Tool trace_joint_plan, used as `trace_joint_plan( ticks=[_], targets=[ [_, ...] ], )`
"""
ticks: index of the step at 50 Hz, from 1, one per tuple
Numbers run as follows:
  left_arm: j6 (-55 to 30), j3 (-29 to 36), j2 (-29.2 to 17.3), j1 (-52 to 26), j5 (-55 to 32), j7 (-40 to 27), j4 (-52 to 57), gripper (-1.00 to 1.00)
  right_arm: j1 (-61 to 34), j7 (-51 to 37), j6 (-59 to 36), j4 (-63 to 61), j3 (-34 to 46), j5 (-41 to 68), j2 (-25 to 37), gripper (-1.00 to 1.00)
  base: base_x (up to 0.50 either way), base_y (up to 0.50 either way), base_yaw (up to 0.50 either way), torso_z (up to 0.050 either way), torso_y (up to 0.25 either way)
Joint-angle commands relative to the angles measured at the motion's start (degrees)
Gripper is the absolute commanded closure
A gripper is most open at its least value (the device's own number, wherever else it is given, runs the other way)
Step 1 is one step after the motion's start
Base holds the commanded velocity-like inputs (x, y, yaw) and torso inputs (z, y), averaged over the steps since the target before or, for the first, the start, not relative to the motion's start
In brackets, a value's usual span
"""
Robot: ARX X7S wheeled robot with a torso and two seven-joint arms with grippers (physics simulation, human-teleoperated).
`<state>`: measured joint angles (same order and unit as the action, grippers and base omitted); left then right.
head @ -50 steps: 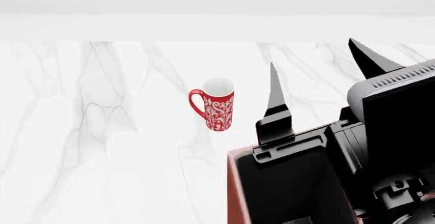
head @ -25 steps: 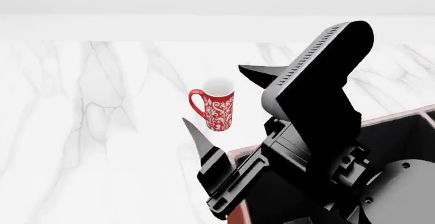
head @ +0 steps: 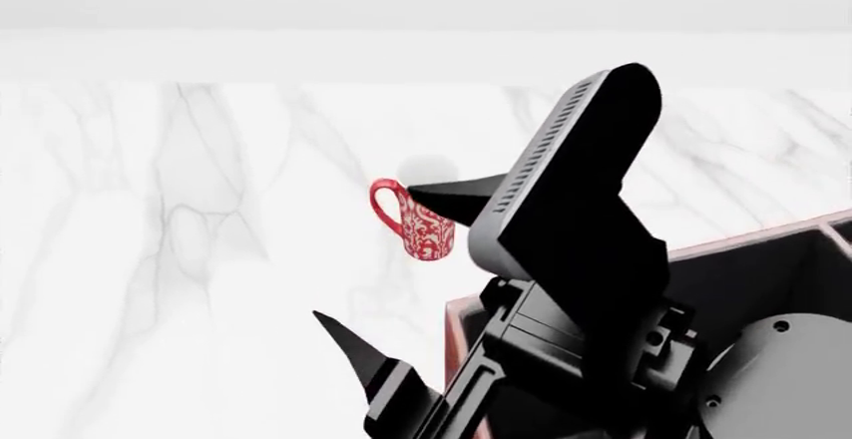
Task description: Pick up the book and place it in the left compartment of the caddy.
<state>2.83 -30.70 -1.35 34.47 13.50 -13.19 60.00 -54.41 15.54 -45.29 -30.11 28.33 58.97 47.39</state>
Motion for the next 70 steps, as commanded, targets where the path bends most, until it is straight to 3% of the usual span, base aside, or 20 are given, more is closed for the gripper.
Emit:
trace_joint_plan(
  ticks=[1,38,70],
  targets=[
    [4.16,-2.41,1.34,1.07,-4.34,2.61,-0.01,-1.00,-0.53,1.87,2.77,4.62,0.27,-2.29,-0.68,-1.00,0.00,0.00,0.00,0.050,0.033],
    [1.12,-0.07,1.34,-2.19,0.18,4.04,-0.01,-1.00,0.65,2.38,3.79,4.14,0.86,-2.84,-0.20,-1.00,0.00,0.00,0.00,0.050,0.030],
    [-1.09,0.51,1.34,-4.58,3.67,3.72,-0.01,-1.00,-0.27,2.96,3.26,1.58,6.75,-5.06,-6.56,-1.00,0.00,0.00,0.00,0.001,0.000]
  ],
)
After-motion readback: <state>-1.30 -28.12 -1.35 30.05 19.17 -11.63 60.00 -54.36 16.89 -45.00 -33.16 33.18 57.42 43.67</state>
